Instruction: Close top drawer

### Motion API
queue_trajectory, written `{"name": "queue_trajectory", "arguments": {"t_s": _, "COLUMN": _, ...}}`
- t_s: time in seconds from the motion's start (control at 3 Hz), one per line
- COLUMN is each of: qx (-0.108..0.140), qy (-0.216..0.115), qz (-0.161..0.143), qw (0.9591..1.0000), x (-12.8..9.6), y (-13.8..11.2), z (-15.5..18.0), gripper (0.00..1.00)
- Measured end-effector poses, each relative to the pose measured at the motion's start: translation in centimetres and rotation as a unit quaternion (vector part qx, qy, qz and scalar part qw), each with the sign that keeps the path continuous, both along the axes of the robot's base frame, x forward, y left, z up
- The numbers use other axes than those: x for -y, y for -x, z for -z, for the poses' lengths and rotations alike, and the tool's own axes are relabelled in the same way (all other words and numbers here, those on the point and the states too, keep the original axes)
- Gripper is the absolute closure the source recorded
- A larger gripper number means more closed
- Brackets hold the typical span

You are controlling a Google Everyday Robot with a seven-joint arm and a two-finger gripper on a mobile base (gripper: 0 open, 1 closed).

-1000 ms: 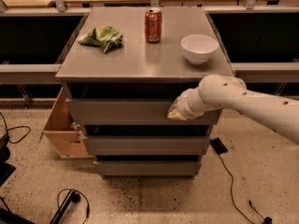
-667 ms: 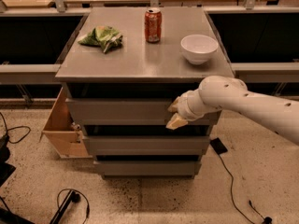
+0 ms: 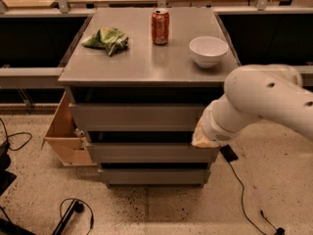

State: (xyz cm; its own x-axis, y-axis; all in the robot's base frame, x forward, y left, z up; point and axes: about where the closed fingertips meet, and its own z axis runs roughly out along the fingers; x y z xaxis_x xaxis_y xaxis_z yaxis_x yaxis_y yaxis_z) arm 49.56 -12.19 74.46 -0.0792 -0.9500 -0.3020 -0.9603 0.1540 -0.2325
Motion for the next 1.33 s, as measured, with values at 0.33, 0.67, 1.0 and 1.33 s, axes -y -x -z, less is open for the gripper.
{"name": "queue_trajectory", "arguments": {"t_s": 0.33, "qx": -0.011, "qy": 0.063, "qz": 0.027, "qw": 0.9976, "x": 3.8, "y": 3.8, "z": -5.5, "gripper": 1.00}}
{"name": "queue_trajectory", "arguments": {"t_s": 0.67, "qx": -0.045, "qy": 0.080, "qz": 0.022, "qw": 0.9956, "x": 4.5, "y": 5.9, "z": -5.4, "gripper": 0.73}}
{"name": "queue_trajectory", "arguments": {"t_s": 1.0, "qx": -0.045, "qy": 0.080, "qz": 0.022, "qw": 0.9956, "x": 4.5, "y": 5.9, "z": -5.4, "gripper": 0.50}}
{"name": "queue_trajectory", "arguments": {"t_s": 1.33, "qx": -0.045, "qy": 0.080, "qz": 0.022, "qw": 0.9956, "x": 4.5, "y": 5.9, "z": -5.4, "gripper": 0.19}}
